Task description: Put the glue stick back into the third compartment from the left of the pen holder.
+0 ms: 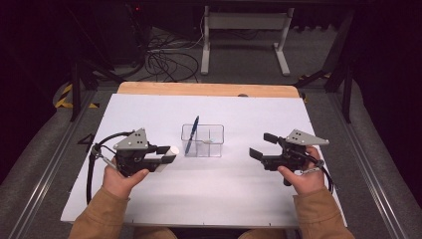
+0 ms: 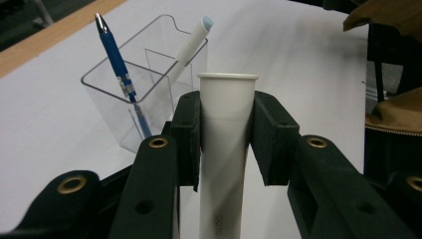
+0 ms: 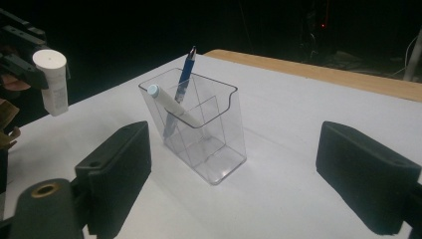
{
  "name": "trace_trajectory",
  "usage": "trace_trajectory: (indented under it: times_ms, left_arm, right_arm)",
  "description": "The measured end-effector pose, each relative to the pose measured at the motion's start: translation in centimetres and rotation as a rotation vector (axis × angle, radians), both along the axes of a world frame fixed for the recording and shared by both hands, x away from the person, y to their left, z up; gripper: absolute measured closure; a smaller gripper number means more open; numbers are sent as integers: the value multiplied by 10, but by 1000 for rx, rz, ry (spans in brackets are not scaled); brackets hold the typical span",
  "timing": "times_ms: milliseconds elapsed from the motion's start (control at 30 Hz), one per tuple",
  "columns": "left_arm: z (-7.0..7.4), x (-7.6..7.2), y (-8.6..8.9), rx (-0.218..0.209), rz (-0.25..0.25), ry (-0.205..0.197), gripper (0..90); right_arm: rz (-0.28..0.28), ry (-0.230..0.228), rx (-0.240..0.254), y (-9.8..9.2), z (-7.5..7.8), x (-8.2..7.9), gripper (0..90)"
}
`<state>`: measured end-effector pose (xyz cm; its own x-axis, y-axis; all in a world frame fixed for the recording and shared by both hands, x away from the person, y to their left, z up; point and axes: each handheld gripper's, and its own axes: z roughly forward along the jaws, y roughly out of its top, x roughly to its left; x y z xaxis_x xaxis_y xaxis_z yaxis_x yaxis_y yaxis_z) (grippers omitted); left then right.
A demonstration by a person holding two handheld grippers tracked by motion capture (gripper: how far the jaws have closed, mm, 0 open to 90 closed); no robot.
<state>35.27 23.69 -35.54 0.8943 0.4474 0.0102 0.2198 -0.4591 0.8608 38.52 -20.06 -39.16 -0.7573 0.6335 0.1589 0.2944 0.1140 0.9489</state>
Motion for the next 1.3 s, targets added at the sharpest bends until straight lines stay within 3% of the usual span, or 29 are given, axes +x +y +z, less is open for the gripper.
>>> trace_trajectory:
  times_ms: [433, 667, 967, 1300]
  left_arm:
    - [3, 0, -2, -60, 23, -32, 671]
    - [6, 6, -3, -113, 22, -5, 670]
    - [14, 10, -19, -71, 31, -44, 671]
    - [24, 24, -40, -78, 27, -72, 670]
  right_arm:
    - [1, -1, 0, 0, 0, -1, 146]
    - [1, -3, -2, 1, 1, -1, 147]
    - [5, -1, 1, 0, 0, 0, 147]
    - [7, 2, -1, 1, 0, -1, 147]
